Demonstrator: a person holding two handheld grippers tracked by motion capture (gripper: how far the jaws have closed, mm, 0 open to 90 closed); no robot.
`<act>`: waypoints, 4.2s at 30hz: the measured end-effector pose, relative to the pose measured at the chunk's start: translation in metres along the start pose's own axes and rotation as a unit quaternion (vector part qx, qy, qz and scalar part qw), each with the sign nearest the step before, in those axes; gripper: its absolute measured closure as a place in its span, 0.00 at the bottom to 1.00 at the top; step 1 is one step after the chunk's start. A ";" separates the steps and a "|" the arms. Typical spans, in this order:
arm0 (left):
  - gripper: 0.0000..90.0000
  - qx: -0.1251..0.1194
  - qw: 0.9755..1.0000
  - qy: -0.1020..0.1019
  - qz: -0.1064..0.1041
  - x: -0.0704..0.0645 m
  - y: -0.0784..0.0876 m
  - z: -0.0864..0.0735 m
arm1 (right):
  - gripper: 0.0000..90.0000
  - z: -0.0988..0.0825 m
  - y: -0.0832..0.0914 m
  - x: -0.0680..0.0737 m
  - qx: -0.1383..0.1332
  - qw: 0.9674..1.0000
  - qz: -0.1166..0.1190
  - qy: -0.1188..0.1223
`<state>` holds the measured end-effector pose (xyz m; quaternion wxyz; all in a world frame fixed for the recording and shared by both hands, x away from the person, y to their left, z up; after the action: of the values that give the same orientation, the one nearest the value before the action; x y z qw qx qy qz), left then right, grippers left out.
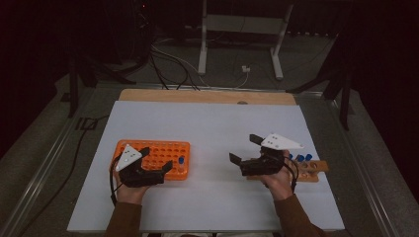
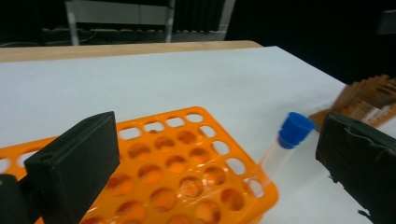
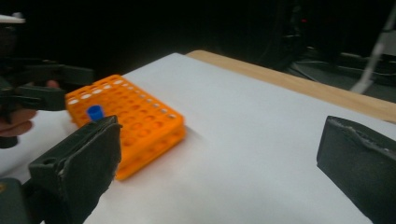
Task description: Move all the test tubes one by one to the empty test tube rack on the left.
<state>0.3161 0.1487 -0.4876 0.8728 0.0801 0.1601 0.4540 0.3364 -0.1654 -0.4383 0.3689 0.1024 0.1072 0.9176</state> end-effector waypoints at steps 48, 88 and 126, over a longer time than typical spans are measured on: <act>0.01 -0.020 0.998 0.001 0.056 0.019 0.015 -0.003 | 0.61 -0.053 0.153 -0.129 -0.001 0.986 -0.164 -0.035; 0.01 -0.012 0.998 0.001 0.056 0.017 0.009 -0.006 | 0.85 -0.065 0.146 -0.119 0.028 0.988 -0.154 -0.014; 0.01 -0.021 0.998 -0.027 0.060 0.011 0.006 0.001 | 0.85 0.010 0.113 -0.117 -0.010 0.990 -0.137 -0.013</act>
<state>0.3174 0.1612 -0.4867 0.8496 0.0835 0.1224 0.5062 0.3474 -0.3255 -0.4111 0.4938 0.0952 0.1066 0.8577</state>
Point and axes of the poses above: each handheld gripper's, and its own axes: y roughly backward along the jaws, z roughly out of its top, x roughly to its left, the point moved 6 cm from there along -y, roughly forward along the jaws, and after that the axes turned 4 degrees about -x, right-handed, at the moved point
